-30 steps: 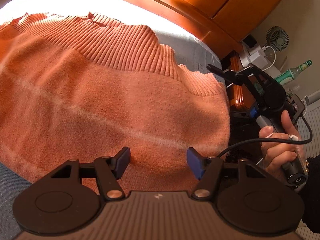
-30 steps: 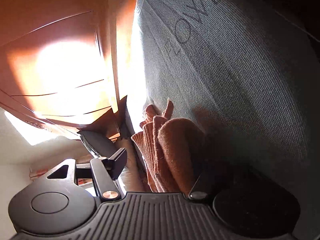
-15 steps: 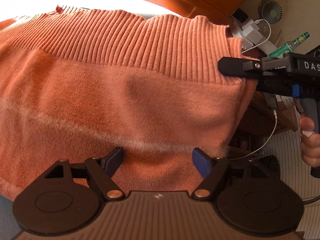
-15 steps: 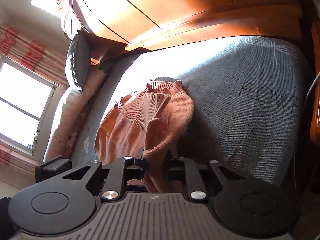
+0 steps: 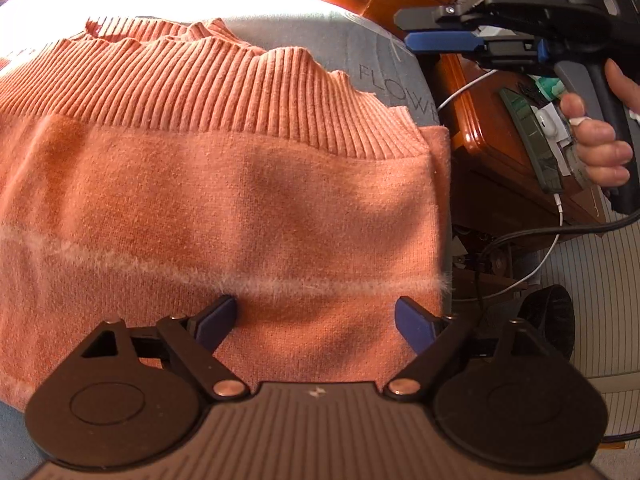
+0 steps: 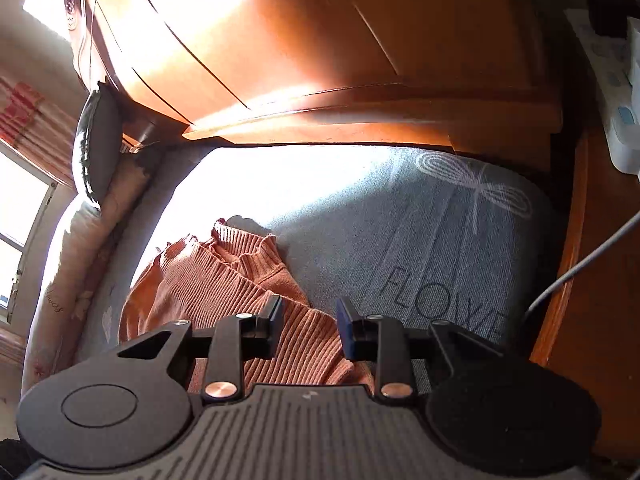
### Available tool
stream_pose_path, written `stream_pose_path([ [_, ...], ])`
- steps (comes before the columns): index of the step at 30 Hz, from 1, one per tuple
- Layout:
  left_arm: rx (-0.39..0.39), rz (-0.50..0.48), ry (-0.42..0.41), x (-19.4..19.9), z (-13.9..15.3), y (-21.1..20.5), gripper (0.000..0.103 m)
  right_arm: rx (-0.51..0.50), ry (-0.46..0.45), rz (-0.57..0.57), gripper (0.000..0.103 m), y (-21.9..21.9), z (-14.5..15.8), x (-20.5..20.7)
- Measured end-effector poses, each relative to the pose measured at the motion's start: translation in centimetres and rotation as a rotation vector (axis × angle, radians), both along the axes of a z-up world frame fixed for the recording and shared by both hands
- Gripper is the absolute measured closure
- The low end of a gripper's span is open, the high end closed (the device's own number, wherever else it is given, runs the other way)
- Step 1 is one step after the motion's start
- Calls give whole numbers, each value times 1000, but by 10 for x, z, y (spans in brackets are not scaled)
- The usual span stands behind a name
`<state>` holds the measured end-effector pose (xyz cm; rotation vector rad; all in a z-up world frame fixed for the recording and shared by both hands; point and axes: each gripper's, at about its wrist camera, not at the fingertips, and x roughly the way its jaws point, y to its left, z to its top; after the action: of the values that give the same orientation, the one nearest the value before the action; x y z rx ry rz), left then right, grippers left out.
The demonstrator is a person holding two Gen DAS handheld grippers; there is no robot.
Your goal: Fold clothes
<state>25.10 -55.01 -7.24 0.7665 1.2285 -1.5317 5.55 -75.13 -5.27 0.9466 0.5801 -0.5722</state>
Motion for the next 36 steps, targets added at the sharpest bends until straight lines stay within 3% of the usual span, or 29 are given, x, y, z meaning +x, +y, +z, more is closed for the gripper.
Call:
stream_pose_path([
  [6, 5, -8, 0, -1, 0, -1, 15, -48, 128, 297, 72, -29, -36, 82],
  [11, 8, 34, 45, 5, -1, 0, 8, -48, 175, 371, 75, -26, -44, 101],
  [14, 12, 52, 46, 5, 0, 0, 6, -49, 200, 408, 87, -23, -48, 110],
  [16, 14, 65, 47, 5, 0, 1, 6, -38, 209, 397, 98, -25, -44, 111],
  [20, 19, 90, 49, 5, 1, 2, 6, -135, 200, 355, 99, -28, -11, 102],
  [23, 23, 108, 51, 5, 2, 3, 6, -211, 317, 352, 102, -27, -17, 106],
  [25, -3, 91, 39, 1, 5, 2, 6, -147, 357, 324, 102, -36, -33, 102],
  [29, -59, 54, 12, -5, 13, -1, 6, -64, 191, 236, 87, -40, -12, 60],
  [32, -100, 26, -7, -10, 18, -4, 6, 3, 195, 153, 82, -28, -8, 24],
  [36, -156, -12, -33, -16, 25, -6, 6, 167, 172, 56, 74, 1, -24, -12],
])
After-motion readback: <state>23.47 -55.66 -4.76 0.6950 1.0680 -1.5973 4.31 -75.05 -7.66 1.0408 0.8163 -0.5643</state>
